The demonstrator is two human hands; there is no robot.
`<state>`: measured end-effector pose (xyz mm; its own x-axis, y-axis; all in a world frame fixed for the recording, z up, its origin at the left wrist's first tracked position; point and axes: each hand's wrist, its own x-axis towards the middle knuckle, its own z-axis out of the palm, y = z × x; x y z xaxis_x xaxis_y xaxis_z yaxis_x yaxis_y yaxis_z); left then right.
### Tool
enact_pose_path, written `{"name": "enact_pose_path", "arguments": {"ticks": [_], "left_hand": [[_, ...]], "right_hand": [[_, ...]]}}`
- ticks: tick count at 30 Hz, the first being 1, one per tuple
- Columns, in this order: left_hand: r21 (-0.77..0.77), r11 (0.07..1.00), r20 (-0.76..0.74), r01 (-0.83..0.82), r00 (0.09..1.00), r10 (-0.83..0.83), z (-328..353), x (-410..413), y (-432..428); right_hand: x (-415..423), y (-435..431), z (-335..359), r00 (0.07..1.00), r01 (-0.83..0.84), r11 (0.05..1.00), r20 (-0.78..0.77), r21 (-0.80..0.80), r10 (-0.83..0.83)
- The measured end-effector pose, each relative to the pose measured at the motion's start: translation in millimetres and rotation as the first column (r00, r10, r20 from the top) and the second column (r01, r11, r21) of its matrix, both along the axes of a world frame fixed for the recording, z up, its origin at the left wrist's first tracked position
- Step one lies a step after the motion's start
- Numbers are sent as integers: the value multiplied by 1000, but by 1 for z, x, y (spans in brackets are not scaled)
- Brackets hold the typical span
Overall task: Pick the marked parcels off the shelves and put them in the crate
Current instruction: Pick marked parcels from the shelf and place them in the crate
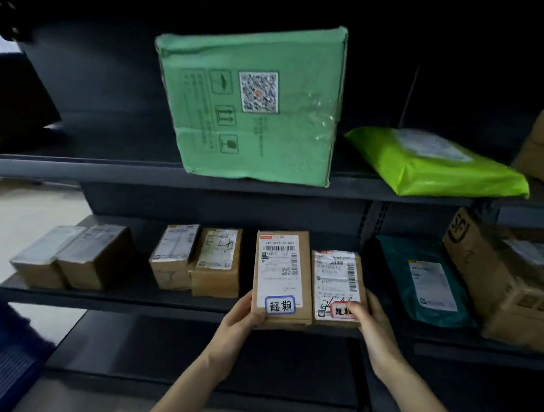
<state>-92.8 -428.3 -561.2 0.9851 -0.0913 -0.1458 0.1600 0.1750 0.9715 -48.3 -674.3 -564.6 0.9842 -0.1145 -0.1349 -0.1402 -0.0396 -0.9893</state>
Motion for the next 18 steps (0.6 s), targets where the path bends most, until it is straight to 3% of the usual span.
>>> {"name": "enact_pose_path", "arguments": {"ticks": [10, 18], "left_hand": [[62, 984, -217, -166, 960, 175, 134, -96, 60], [119, 890, -251, -440, 854, 456, 238, -192, 147]], "right_hand": [[-62, 61, 123, 955, -239, 971, -183, -2, 235], [-94, 178, 216, 811, -569, 822, -172, -14, 559]]}}
